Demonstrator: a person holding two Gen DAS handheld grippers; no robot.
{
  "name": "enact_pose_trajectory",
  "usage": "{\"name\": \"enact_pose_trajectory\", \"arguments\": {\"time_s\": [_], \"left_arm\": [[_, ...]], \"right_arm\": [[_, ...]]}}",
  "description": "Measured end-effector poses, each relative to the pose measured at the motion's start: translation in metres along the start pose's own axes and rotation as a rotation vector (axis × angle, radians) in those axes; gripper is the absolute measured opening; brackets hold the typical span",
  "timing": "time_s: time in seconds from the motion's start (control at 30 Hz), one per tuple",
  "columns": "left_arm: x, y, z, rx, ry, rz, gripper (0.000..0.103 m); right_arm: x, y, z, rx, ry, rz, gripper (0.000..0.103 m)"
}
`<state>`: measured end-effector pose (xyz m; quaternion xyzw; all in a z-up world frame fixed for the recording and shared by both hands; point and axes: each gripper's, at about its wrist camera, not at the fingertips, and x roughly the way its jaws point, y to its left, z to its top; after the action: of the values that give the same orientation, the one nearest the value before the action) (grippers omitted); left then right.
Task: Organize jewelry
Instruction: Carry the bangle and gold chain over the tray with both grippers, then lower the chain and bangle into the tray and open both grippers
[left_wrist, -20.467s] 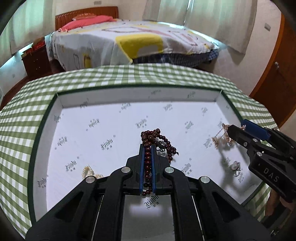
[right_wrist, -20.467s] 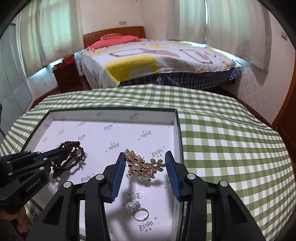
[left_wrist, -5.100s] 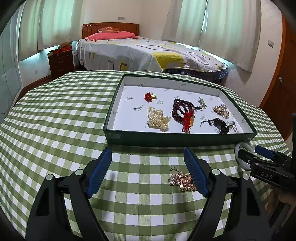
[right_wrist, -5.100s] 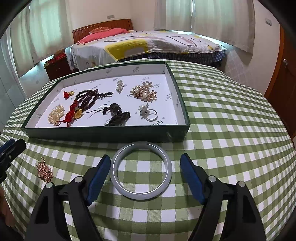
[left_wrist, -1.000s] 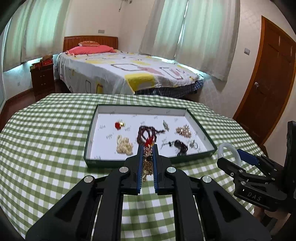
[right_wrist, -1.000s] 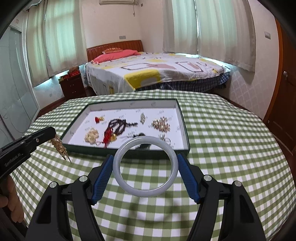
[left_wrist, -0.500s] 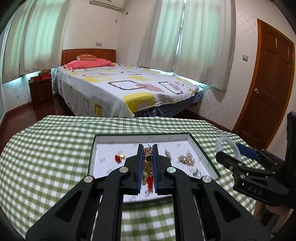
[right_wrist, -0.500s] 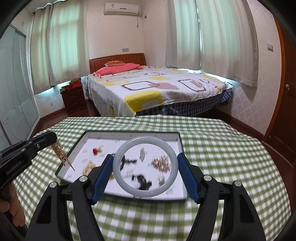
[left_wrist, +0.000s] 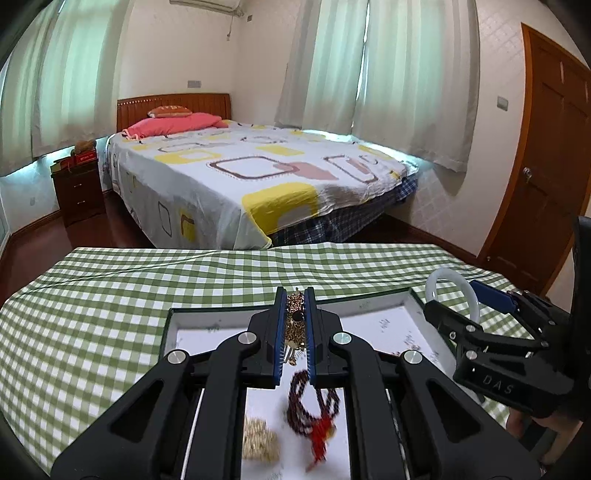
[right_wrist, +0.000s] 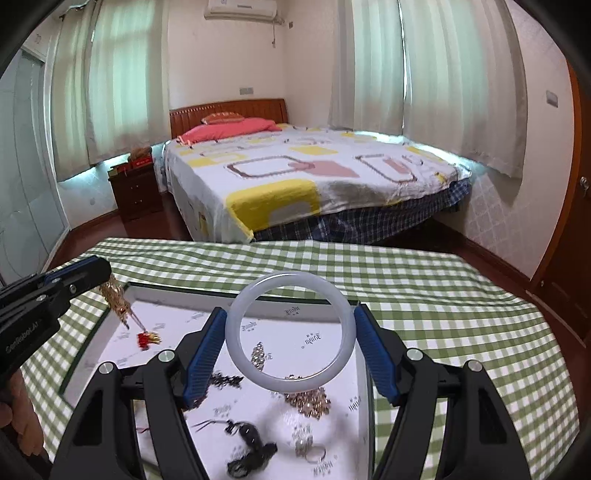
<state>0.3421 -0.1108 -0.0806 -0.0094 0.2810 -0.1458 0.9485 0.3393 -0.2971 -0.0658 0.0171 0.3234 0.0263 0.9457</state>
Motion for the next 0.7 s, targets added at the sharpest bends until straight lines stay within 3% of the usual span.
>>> {"name": "enact_pose_trajectory", "arguments": {"time_s": [0.47, 0.7], "left_arm": [[0.098, 0.020, -0.020, -0.050, 0.272, 0.023, 0.010], [0.112, 0.023, -0.024, -0.043, 0.329, 0.039, 0.010]], "right_arm": [[0.079, -0.013, -0.005, -0.003, 0.213, -0.007, 0.069], [0.104, -0.016, -0.009, -0.013, 0.322, -0.002, 0.069]]}}
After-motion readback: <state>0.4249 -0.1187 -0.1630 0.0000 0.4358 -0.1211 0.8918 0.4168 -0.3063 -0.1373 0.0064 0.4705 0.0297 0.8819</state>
